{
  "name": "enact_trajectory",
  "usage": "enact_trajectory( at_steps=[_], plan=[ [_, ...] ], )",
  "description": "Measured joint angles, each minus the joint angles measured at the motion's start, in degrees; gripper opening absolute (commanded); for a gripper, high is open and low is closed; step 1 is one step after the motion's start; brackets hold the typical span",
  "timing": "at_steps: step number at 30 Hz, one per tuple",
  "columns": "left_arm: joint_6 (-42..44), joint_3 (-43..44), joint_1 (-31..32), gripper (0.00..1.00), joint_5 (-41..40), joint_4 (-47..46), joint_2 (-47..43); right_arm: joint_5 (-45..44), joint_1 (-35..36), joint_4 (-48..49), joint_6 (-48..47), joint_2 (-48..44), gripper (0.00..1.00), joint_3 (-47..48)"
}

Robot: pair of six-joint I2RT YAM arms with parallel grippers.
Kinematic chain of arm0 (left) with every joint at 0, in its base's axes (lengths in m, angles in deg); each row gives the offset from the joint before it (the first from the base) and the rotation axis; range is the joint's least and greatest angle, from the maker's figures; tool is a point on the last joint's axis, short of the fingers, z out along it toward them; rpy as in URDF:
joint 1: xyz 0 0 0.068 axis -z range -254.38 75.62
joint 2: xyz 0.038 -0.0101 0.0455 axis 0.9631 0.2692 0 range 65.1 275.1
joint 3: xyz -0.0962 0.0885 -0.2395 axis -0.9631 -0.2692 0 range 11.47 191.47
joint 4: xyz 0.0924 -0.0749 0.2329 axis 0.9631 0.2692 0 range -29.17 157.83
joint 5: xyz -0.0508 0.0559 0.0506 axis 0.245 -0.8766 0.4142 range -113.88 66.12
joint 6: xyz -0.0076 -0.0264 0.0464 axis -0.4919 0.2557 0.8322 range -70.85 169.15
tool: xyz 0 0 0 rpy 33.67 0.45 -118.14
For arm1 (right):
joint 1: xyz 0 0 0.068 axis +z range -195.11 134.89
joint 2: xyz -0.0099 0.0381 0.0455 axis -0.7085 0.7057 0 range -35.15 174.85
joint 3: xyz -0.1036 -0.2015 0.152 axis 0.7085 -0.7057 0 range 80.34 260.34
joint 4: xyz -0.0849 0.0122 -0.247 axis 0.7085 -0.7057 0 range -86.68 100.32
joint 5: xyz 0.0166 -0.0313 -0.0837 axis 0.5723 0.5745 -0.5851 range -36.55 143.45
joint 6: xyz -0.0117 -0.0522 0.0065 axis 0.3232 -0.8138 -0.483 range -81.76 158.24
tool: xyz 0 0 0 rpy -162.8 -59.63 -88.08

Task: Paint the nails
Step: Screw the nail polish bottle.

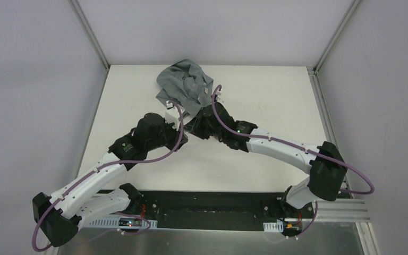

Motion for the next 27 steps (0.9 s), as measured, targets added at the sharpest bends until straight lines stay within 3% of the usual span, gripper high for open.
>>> enact_trajectory(
  at_steps=[7,9,18,27],
  plan=[
    [1.44,0.63,0.04,0.0,8.72,-3.13,1.05,-0.17,-1.53,-2.47,-3.72,-2.62,0.67,-0.09],
    [1.42,1.22,0.04,0.0,12.35,-4.35,1.44,-0.13,-2.43,-3.72,-6.43,-5.77,0.72,-0.59],
    [-0.11,2.73,0.04,0.0,28.2,-7.02,2.75,6.16,-10.84,-5.55,-15.93,-22.29,0.78,-4.2],
    [-3.63,6.67,0.0,0.0,46.18,-8.44,5.25,25.53,-13.35,-2.34,-25.79,-35.12,0.78,-14.73]
  ],
)
